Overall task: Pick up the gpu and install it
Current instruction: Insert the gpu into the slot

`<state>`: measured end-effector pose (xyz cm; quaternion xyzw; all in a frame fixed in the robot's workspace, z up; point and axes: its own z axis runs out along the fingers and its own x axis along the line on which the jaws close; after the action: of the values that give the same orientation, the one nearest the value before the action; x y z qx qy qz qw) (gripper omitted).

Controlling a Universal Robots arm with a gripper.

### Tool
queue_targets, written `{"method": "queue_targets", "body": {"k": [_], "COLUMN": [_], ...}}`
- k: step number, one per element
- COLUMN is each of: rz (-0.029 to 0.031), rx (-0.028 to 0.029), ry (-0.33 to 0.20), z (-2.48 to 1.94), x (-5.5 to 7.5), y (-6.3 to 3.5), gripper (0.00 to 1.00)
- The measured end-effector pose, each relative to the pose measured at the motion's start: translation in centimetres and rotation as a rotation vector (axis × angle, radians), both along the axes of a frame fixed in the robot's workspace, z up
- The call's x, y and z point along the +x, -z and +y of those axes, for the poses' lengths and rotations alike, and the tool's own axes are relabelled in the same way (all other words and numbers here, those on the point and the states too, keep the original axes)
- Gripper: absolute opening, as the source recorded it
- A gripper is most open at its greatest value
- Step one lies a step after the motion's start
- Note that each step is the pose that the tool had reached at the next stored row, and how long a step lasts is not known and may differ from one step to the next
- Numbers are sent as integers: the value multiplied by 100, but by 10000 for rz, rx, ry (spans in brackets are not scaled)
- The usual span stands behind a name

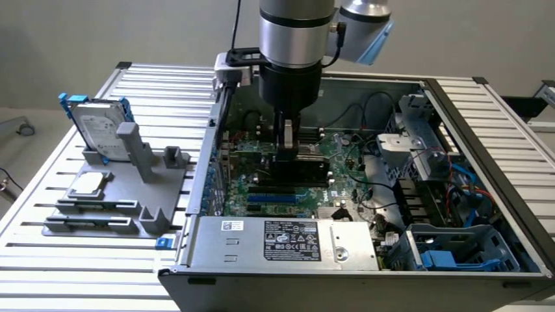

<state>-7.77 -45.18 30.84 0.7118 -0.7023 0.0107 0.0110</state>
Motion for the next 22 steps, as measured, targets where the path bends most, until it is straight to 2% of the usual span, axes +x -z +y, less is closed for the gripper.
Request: {"method": "queue_targets", "body": {"k": [9,22], "rz": [-32,-36], "rx": [1,1], "ry": [21,90], "z": [0,0], "x": [-58,-101], "y": [120,263], "gripper": [27,27]}}
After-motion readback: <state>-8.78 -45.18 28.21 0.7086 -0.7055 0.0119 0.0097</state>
